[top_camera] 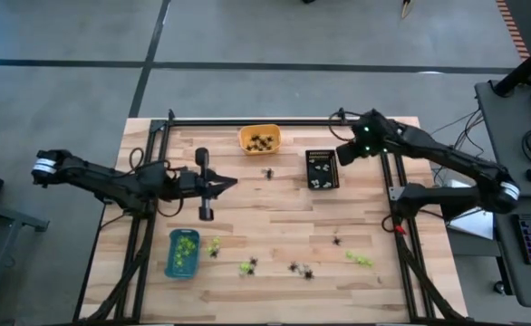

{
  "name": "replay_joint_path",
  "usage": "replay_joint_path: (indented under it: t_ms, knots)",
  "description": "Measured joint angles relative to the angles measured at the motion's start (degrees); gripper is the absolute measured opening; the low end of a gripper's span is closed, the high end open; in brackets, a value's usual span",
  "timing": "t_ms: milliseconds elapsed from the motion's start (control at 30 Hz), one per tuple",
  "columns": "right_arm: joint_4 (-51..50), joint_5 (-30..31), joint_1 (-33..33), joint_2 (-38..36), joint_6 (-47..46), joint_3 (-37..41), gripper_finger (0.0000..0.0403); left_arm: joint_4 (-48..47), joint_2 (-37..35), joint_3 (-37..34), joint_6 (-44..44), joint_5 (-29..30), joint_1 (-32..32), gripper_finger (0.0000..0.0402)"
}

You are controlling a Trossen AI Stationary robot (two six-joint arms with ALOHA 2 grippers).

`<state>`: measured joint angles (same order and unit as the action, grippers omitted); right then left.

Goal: Sort Halloween decoration
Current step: Put the green spider toy into the blue bin

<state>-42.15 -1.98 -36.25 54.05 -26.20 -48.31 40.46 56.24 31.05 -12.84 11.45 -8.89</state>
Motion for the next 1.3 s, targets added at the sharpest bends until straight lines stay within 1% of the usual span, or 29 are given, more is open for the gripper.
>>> replay_joint_path:
  t_ms: [67, 133, 267, 367, 467, 567, 667, 767, 900, 1033, 1167, 1300]
  knots:
    - [6.8, -1.74, 4.37, -2.1, -0.99, 0.06, 0.0008, 0.11, -0.74, 0.23, -0.02, 0.01, -1.52, 0.0]
    - [13.79, -1.94, 9.62, -2.81, -1.14, 0.32, 0.0008, 0.12, -1.63, 0.87, 0.07, 0.0, -3.07, 0.0]
    - [30.52, -1.0, 20.41, -0.7, 2.28, 1.11, 0.0008, -0.03, -4.14, 2.25, 0.7, 0.01, -6.2, 0.0]
    - [43.43, -1.03, 27.39, 3.68, 6.64, 1.25, 0.0008, -0.99, -6.35, 3.53, 3.06, 0.0, -7.85, 0.0]
    - [56.27, -1.03, 32.75, 9.56, 11.7, 1.27, 0.0008, -3.42, -9.18, 4.95, 6.6, 0.02, -8.73, 0.0]
    - [68.25, -1.02, 36.39, 16.69, 17.27, 0.58, 0.0008, -6.52, -12.05, 6.13, 11.29, 0.02, -8.76, 0.0]
    - [78.03, -1.03, 37.83, 23.99, 20.43, -1.07, 0.0008, -8.17, -14.37, 6.49, 14.13, 0.02, -8.76, 0.0]
    - [84.55, -1.04, 38.11, 30.83, 22.66, -3.8, 0.0009, -8.38, -16.28, 6.11, 16.16, 0.0, -8.76, 0.0]
    - [89.17, -1.63, 38.11, 39.68, 24.19, -9.85, 0.0009, -8.44, -18.23, 5.73, 18.11, 0.02, -8.76, 0.0]
    - [89.59, -3.39, 38.11, 47.59, 26.01, -17.62, 0.0009, -8.43, -19.56, 5.64, 18.12, 0.02, -8.76, 0.0]
    - [90.3, -7.99, 38.11, 54.55, 26.95, -25.18, 0.0009, -8.41, -20.56, 5.64, 18.03, 0.02, -8.76, 0.0]
    - [92.79, -10.7, 38.11, 61.01, 26.91, -31.53, 0.0009, -8.43, -21.6, 5.6, 17.92, 0.02, -8.76, 0.0]
